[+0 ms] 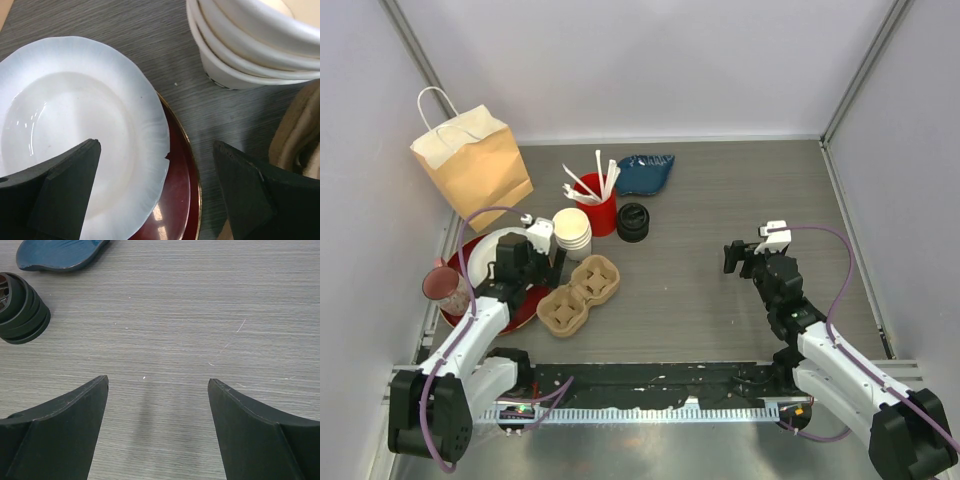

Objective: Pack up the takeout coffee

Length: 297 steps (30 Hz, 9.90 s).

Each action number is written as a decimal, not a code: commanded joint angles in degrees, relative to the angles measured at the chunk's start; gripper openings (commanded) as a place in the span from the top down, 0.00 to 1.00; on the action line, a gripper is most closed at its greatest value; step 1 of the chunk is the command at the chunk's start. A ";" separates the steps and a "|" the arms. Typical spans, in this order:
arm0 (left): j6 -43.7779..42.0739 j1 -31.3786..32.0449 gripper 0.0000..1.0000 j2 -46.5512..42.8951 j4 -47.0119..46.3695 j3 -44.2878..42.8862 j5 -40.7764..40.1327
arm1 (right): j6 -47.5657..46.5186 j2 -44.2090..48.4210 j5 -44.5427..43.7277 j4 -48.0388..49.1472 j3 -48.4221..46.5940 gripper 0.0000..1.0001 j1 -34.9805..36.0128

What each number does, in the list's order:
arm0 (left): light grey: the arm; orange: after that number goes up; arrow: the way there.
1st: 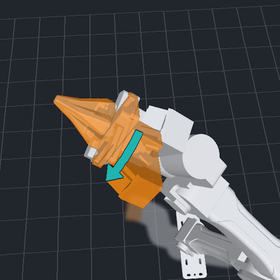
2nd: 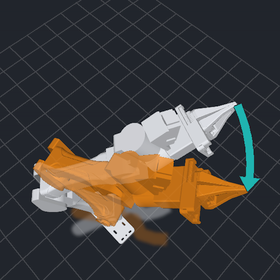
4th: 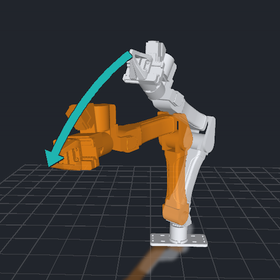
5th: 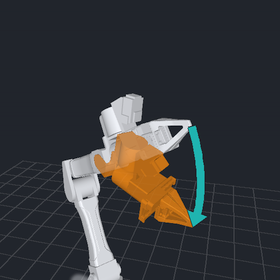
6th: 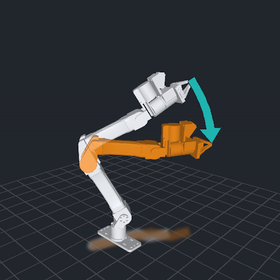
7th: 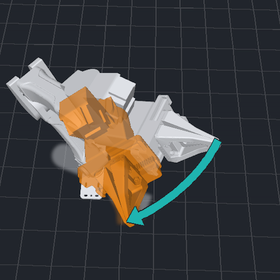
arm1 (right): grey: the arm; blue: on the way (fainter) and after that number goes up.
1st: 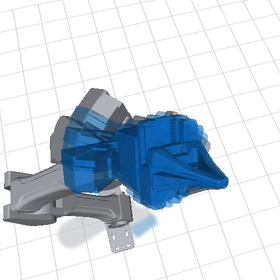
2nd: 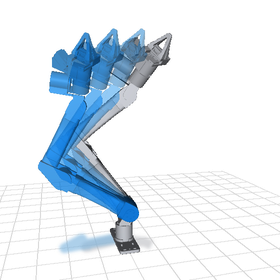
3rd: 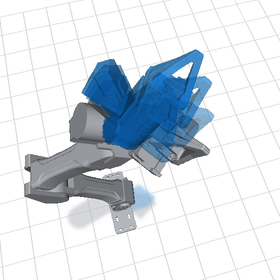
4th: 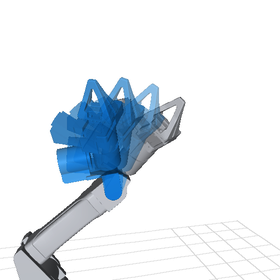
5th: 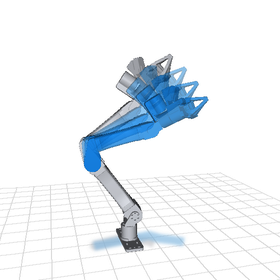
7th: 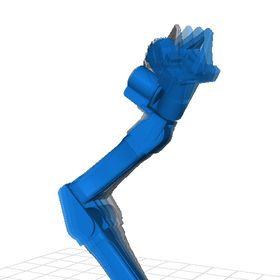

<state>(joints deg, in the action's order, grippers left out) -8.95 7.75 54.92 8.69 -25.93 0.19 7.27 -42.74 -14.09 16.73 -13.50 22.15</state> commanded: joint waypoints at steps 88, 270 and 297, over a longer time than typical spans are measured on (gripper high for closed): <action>-2.91 5.79 1.00 31.57 40.44 -56.95 -1.15 | 0.20 2.13 -1.73 2.96 0.49 0.14 0.00; -5.37 -5.46 1.00 43.17 43.95 -68.55 2.80 | 1.96 -2.17 12.06 -29.12 -24.21 0.08 -14.86; -1.95 -7.48 1.00 36.67 48.62 -63.10 20.99 | 22.86 -27.43 7.47 -11.74 -41.76 0.22 21.96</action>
<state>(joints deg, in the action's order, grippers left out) -12.32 0.51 94.87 58.59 -89.41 18.79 22.57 -59.88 -4.47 -6.42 -47.48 37.41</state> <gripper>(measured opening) 0.025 0.785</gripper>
